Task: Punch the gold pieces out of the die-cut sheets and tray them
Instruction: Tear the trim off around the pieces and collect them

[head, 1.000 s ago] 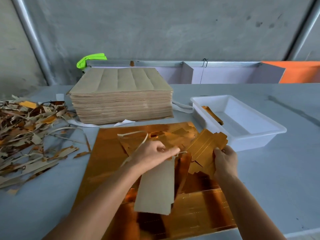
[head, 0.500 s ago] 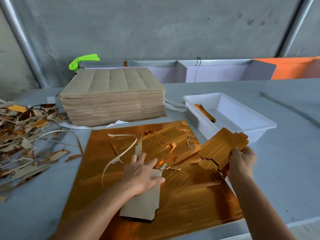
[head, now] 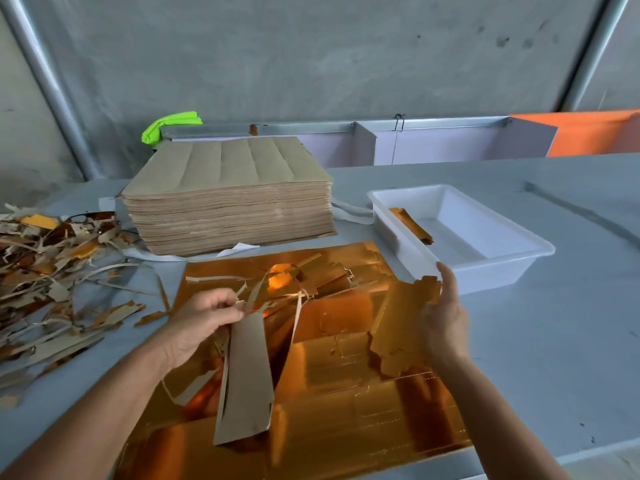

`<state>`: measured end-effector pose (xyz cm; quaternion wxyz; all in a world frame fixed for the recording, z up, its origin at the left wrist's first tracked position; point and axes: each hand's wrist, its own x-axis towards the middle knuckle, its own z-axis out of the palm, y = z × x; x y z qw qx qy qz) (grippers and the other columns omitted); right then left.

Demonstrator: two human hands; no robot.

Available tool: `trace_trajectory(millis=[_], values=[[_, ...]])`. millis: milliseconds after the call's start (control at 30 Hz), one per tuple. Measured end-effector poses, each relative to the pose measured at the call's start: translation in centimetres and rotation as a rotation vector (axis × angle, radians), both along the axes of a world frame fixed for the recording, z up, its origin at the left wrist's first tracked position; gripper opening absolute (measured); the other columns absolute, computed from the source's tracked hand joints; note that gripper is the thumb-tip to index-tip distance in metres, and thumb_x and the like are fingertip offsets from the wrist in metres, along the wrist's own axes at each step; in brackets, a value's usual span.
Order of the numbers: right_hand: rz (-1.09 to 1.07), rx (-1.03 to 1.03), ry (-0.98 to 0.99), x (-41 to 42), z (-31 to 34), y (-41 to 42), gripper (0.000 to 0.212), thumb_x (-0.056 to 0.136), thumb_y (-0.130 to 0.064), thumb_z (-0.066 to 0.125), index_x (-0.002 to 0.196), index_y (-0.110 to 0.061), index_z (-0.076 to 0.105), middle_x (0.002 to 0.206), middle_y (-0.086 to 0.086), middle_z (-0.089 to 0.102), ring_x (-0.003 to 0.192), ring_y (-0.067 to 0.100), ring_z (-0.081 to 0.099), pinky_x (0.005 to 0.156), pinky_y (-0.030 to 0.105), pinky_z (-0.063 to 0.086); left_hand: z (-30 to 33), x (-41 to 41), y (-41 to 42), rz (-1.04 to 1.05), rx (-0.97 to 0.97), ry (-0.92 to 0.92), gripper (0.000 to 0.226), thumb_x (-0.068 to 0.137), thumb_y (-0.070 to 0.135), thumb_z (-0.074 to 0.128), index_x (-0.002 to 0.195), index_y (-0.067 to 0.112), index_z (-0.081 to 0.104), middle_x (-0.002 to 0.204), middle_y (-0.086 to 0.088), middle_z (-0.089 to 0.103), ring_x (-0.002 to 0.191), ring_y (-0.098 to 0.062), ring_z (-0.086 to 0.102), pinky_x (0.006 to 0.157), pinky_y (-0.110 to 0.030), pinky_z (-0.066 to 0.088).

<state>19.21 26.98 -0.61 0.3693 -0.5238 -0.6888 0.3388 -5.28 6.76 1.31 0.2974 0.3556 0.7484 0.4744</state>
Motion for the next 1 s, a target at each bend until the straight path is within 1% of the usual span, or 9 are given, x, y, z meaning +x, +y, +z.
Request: trace_trajectory(millis=[167,300,367,433,567,633,767,900,1000], values=[[0.102,-0.056,-0.197,-3.2,0.6,-1.1,0.028,0.097,-0.002,0.045,0.114,-0.006,0.066,0.114,0.010,0.060,0.085,0.015,0.049,0.076,0.027,0.044,-1.7,-0.7,-0.6,0.135,0.119,-0.194,0.024,0.088,-0.001,0.047,0.067,0.007,0.054,0.070,-0.009,0.056,0.075,-0.026,0.051,0.068,-0.036,0.041],[0.135,-0.171,-0.138,-6.3,0.7,-1.7,0.022,0.097,-0.013,0.048,0.086,-0.004,0.064,0.086,0.008,0.058,0.066,0.014,0.053,0.059,0.022,0.043,-1.9,-0.3,-0.3,0.053,0.142,-0.172,0.027,0.081,0.009,0.057,0.056,0.018,0.059,0.062,-0.002,0.055,0.070,-0.020,0.050,0.068,-0.035,0.039],[0.115,-0.270,-0.051,-7.9,0.6,-1.7,0.036,0.097,-0.032,0.050,0.070,-0.009,0.052,0.072,0.005,0.051,0.058,0.013,0.047,0.056,0.024,0.039,-1.5,0.3,-0.1,-0.037,0.112,-0.101,0.018,0.064,0.026,0.063,0.063,0.008,0.061,0.066,-0.003,0.054,0.072,-0.018,0.049,0.070,-0.034,0.036],[0.118,-0.340,-0.020,-9.1,0.7,-1.5,0.046,0.091,-0.047,0.055,0.066,-0.010,0.048,0.066,0.004,0.049,0.059,0.014,0.048,0.056,0.025,0.040,-1.3,0.4,0.2,-0.135,0.087,-0.045,0.047,0.054,0.039,0.063,0.074,-0.003,0.058,0.074,-0.004,0.058,0.076,-0.014,0.053,0.072,-0.033,0.038],[0.024,-0.472,0.032,-10.0,0.4,-0.4,0.025,0.091,-0.018,0.061,0.069,-0.011,0.050,0.067,0.003,0.051,0.056,0.012,0.050,0.050,0.021,0.043,-0.8,1.1,1.4,-0.289,-0.006,0.019,0.021,0.061,0.036,0.063,0.072,0.018,0.061,0.085,-0.011,0.061,0.088,-0.022,0.055,0.085,-0.037,0.042],[0.041,-0.407,0.059,-10.0,0.0,-0.1,0.027,0.088,-0.002,0.057,0.064,-0.011,0.052,0.064,0.001,0.049,0.055,0.011,0.046,0.047,0.021,0.038,-0.7,1.2,2.1,-0.289,-0.061,0.069,0.024,0.066,0.033,0.060,0.083,0.016,0.060,0.087,-0.009,0.059,0.084,-0.019,0.052,0.080,-0.035,0.043],[0.177,-0.183,0.163,-9.3,0.3,-1.1,0.018,0.088,-0.007,0.061,0.073,-0.016,0.064,0.066,-0.005,0.055,0.055,0.006,0.048,0.043,0.013,0.036,-0.2,1.7,4.7,-0.025,-0.101,0.281,0.042,0.082,0.055,0.061,0.104,0.021,0.052,0.104,0.001,0.059,0.092,-0.015,0.058,0.076,-0.028,0.050],[0.348,0.069,0.115,-8.8,1.2,-2.1,0.014,0.089,-0.008,0.063,0.077,-0.015,0.065,0.070,-0.007,0.061,0.058,0.003,0.052,0.048,0.009,0.040,1.2,2.4,7.1,0.114,0.051,0.769,0.070,0.082,0.036,0.071,0.139,0.011,0.038,0.140,-0.006,0.040,0.125,-0.020,0.044,0.094,-0.023,0.041],[0.454,0.176,0.059,-8.5,1.9,-2.6,0.009,0.090,-0.008,0.062,0.082,-0.008,0.067,0.078,-0.002,0.066,0.068,0.009,0.060,0.056,0.011,0.046,3.0,2.4,8.5,0.008,0.180,0.734,0.076,0.083,0.018,0.071,0.147,0.016,0.030,0.152,-0.004,0.027,0.132,-0.021,0.039,0.103,-0.033,0.043]])
